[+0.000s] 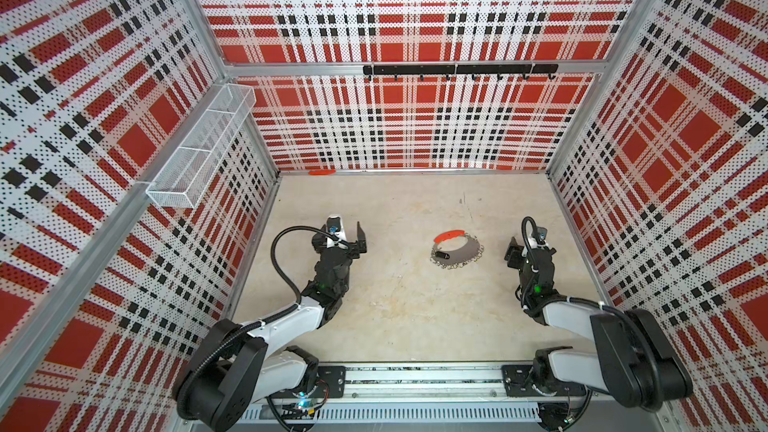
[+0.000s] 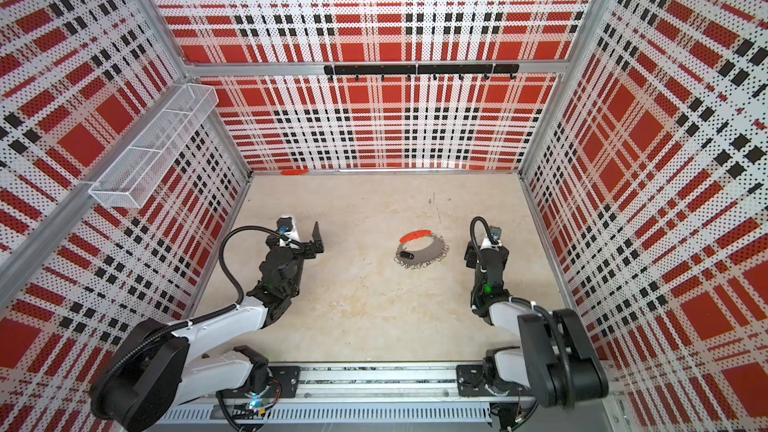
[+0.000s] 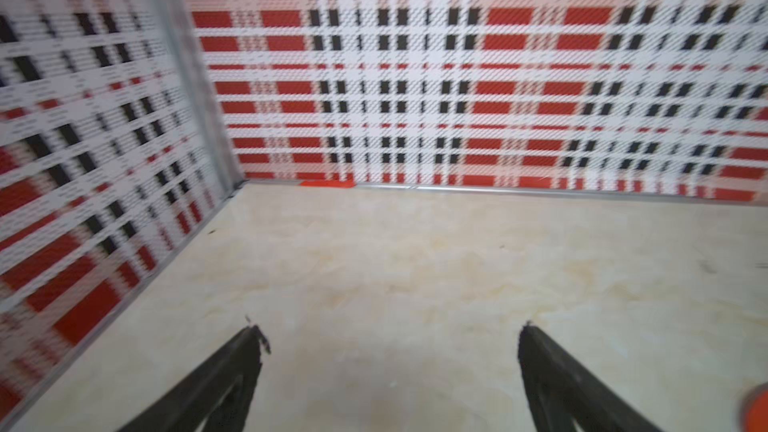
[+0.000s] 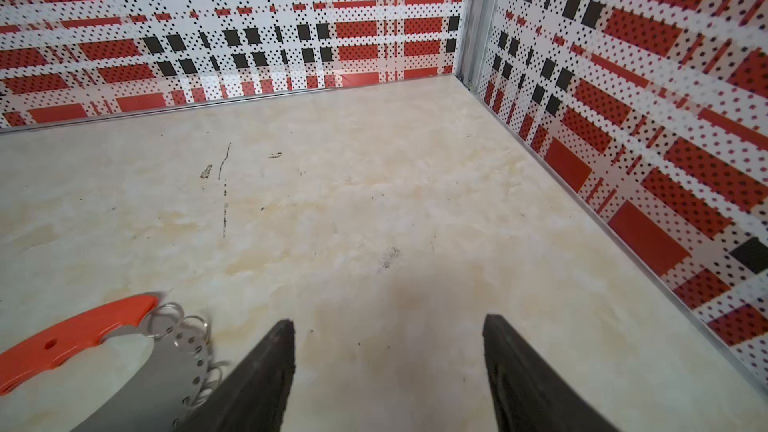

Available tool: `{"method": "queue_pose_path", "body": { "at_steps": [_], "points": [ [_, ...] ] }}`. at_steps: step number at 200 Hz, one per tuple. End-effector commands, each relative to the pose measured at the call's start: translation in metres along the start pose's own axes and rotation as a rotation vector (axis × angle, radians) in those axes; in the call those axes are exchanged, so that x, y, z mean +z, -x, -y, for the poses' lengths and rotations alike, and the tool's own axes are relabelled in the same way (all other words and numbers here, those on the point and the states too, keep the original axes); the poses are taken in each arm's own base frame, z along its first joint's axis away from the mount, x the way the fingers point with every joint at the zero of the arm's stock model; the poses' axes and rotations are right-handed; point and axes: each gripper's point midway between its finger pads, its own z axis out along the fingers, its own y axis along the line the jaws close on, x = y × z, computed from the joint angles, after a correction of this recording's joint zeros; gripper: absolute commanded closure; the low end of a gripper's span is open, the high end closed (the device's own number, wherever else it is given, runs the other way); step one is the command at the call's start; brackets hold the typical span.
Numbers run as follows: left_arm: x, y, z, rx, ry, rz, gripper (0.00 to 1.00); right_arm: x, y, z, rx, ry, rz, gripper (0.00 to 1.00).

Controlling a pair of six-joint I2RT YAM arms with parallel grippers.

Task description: Put the keys on the keyring

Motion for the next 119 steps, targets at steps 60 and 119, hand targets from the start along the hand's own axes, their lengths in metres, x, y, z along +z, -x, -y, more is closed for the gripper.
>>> {"method": "queue_pose_path", "body": {
  "at_steps": [60, 119],
  "points": [
    [-0.026, -0.01, -0.061, 0.024, 0.14, 0.107, 0.02, 0.009, 0.024, -0.004, -0.04, 0.028, 0.222, 0.22],
    [-0.006, -0.012, -0.08, 0.012, 0.18, 0.126, 0.02, 0.02, 0.019, -0.004, -0.039, 0.017, 0.166, 0.0]
  ]
}}
